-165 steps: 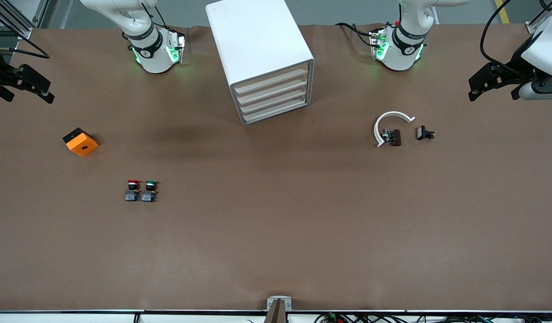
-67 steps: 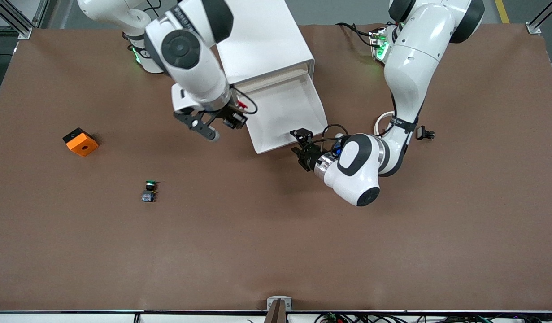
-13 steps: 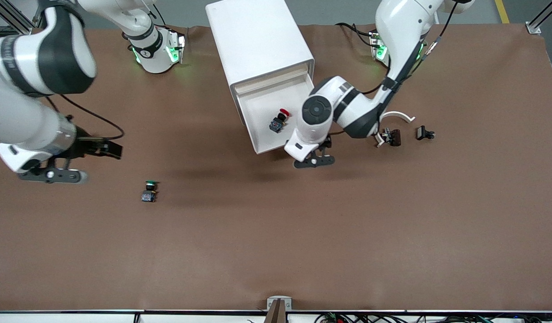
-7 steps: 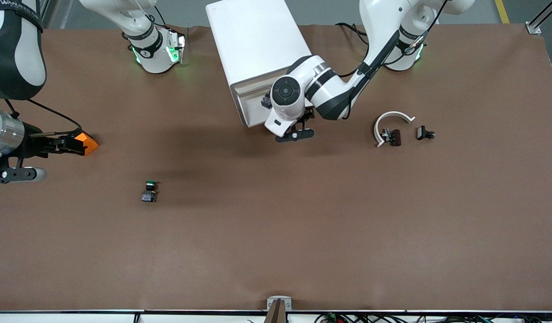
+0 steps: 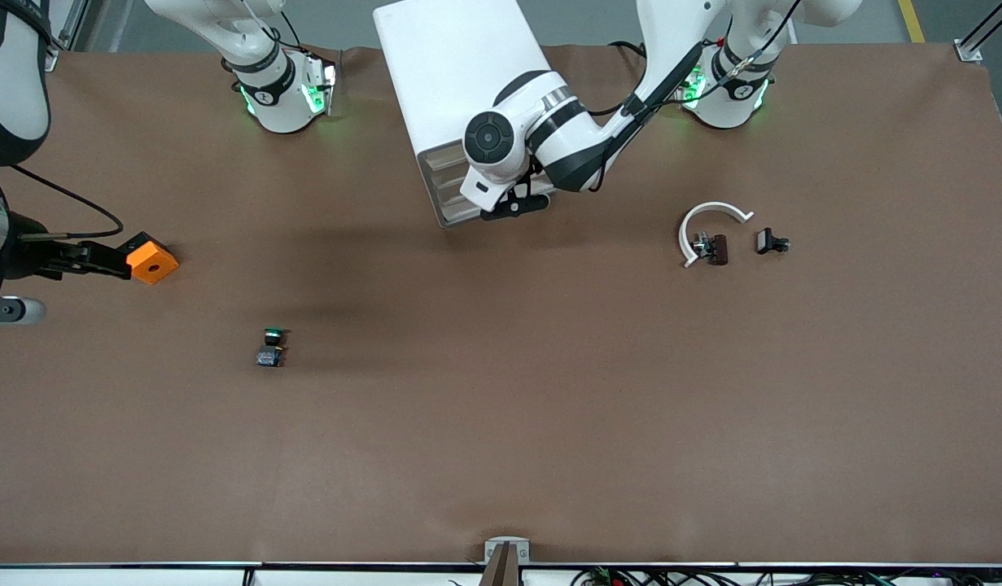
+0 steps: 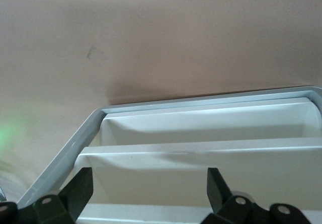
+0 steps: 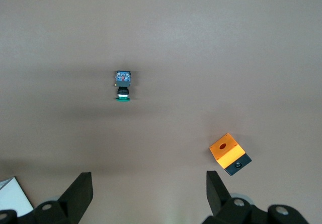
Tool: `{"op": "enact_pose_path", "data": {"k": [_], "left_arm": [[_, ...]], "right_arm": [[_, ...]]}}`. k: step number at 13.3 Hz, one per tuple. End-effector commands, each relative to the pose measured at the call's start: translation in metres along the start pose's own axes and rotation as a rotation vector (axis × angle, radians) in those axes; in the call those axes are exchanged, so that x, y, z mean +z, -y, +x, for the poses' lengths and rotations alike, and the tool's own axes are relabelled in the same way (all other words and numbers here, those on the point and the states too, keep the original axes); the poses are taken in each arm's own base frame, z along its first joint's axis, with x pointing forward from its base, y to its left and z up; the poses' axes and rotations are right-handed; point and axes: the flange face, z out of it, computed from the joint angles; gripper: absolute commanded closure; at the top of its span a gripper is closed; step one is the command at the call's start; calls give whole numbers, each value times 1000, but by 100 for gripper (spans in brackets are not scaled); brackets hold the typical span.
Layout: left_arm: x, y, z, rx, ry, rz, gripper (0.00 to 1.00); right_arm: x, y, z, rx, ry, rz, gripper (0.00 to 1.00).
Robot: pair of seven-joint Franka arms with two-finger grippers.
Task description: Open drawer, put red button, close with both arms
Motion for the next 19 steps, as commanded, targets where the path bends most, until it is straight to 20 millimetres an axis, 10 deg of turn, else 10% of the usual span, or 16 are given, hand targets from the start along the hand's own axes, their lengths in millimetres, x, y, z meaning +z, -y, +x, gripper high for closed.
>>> {"op": "enact_pose_path", "data": {"k": [1, 7, 11, 15, 19], "left_arm": [[-10, 3, 2, -20, 28, -18, 0], [-121, 70, 110, -205, -122, -160, 0], [-217, 159, 154, -308, -344, -192, 0], [-284, 259, 178, -282, -406, -197, 0], [-323, 305, 164, -194, -458, -153, 0]], "right_arm": [[-34, 1, -43, 5, -44, 14, 0], [-60, 3, -84, -2, -119, 15, 0], [-45, -7, -105, 21, -150, 31, 0], [-49, -18, -112, 44, -150, 45, 0], [-51, -18, -117, 49, -156, 69, 0]]}}
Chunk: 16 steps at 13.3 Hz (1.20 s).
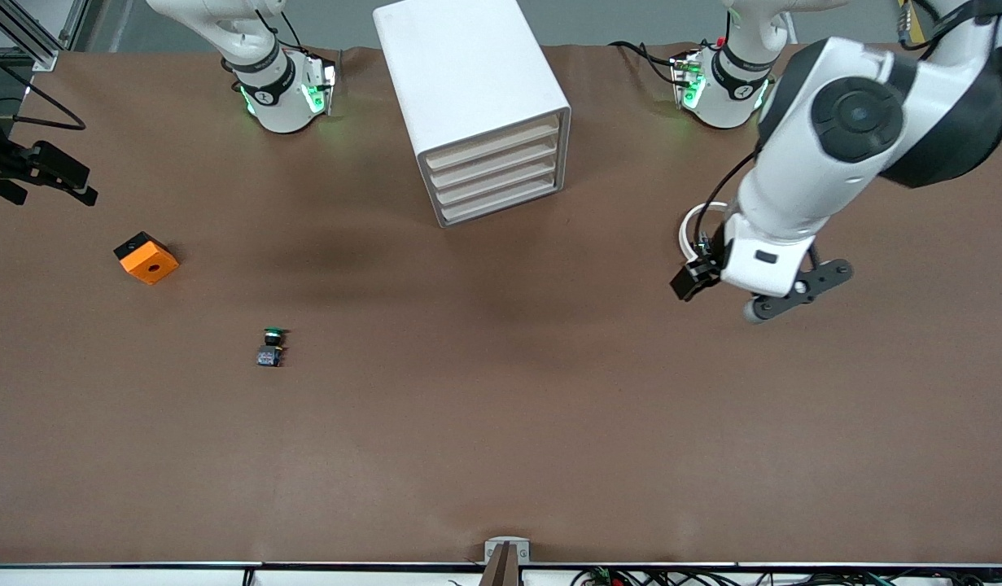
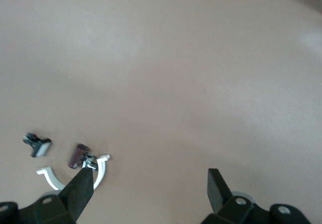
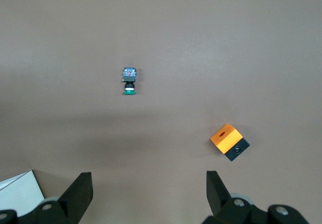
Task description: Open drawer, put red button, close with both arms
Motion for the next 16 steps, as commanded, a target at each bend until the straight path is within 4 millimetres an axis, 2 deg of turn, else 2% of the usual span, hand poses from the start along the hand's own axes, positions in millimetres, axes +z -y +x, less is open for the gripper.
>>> {"op": "enact_pose_path", "data": {"k": [1, 5, 7, 8, 10, 12, 16], "left_arm": [[-32, 21, -2, 73, -45, 26, 0], [-73, 94, 13, 239, -46, 83, 0], [-90, 120, 11, 304, -28, 104, 0], [-96, 130, 10, 330, -21, 93, 0], [-102, 162, 9, 400, 4, 61, 0], [-107, 190, 2, 396, 14, 32, 0], [-116, 206, -22, 390, 4, 29, 0]], "right_arm": [[-1, -1, -13, 16, -9, 19, 0], [-3, -7, -16, 26, -12, 19, 0], [-3, -7, -15, 23, -14, 15, 0], [-3, -7, -15, 21, -13, 12, 0], [-4, -6, -16, 20, -13, 9, 0], [-3, -5, -15, 18, -13, 8, 0], [-3, -2, -14, 24, -13, 0, 0]]}}
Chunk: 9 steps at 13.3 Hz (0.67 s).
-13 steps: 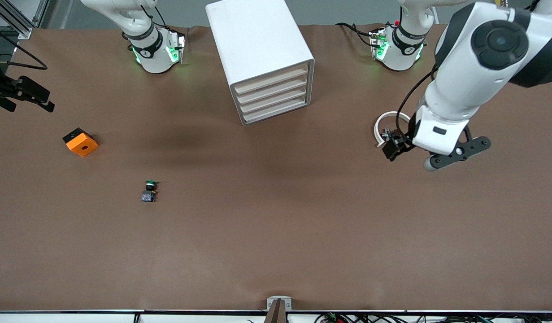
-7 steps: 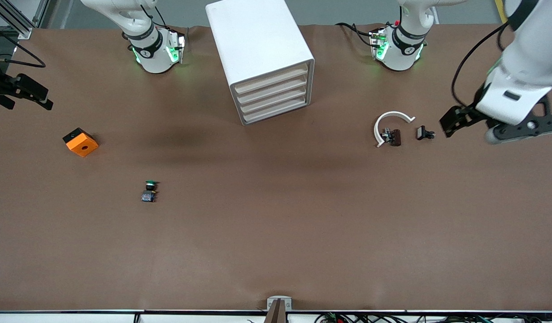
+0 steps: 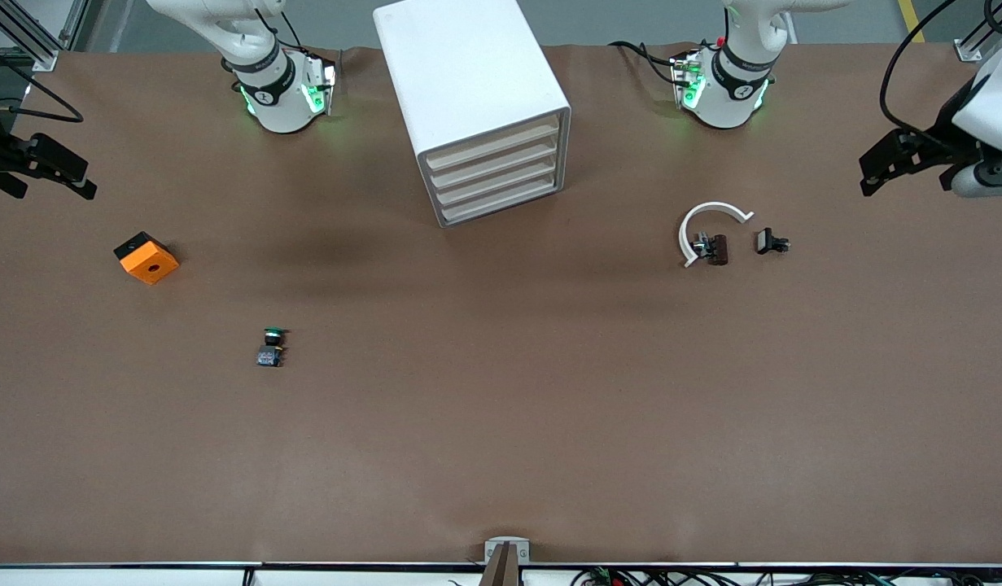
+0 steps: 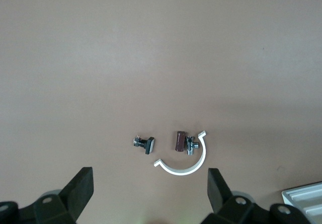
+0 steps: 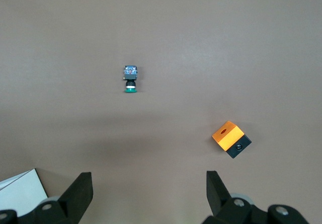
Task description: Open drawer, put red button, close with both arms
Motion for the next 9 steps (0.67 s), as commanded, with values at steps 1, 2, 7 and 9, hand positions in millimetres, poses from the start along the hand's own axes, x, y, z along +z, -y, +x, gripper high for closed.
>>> {"op": "enact_pose_path", "data": {"k": [1, 2, 7, 9], "left_arm": [[-6, -3, -22, 19, -10, -10, 0], [-11, -4, -26, 18, -21, -23, 0], [-8, -6, -19, 25, -10, -68, 0], [-5, -9, -13, 28, -5, -67, 0]], "right_arm": [[-1, 1, -6, 17, -12, -10, 0], [-3, 2, -5, 16, -19, -10, 0], [-3, -5, -4, 30, -23, -4, 0], [-4, 0, -4, 23, -24, -3, 0]]}}
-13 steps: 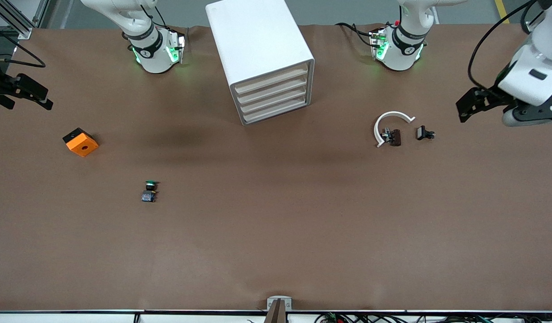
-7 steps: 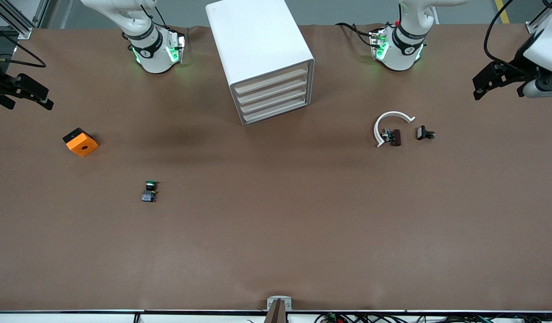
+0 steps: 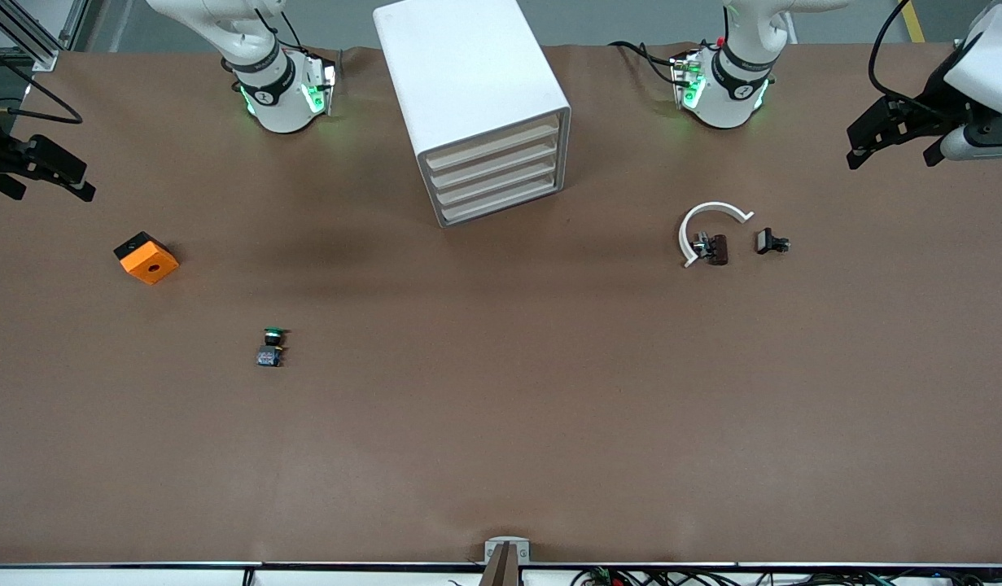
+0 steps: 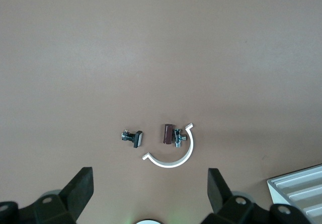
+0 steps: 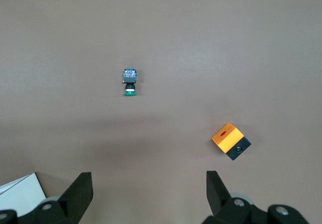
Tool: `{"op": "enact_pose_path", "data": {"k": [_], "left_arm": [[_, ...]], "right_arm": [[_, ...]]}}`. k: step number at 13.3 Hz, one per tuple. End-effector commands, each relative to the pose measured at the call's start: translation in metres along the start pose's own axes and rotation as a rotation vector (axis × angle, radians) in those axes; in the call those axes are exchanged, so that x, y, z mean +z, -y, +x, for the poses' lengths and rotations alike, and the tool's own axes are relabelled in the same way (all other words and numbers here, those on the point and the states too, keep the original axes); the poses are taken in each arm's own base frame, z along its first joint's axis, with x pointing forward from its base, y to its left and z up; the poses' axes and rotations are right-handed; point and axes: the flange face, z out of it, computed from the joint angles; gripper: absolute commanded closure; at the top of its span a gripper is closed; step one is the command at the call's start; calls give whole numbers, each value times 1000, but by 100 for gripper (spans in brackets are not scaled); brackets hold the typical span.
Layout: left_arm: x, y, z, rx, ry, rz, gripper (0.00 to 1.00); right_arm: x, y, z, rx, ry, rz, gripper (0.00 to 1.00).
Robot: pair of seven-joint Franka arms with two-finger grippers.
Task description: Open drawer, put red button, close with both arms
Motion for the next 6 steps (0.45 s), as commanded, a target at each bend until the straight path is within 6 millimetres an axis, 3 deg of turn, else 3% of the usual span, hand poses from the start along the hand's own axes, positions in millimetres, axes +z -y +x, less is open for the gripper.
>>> {"op": "enact_pose_path", "data": {"k": [1, 4, 6], "left_arm": [[1, -1, 7, 20, 0, -17, 0], [6, -1, 15, 20, 7, -17, 0], [-5, -6, 12, 23, -13, -10, 0]], "right_arm": [[-3, 1, -5, 11, -12, -1, 0], [-4, 4, -5, 6, -14, -2, 0], [-4, 4, -4, 6, -21, 0, 0]]}}
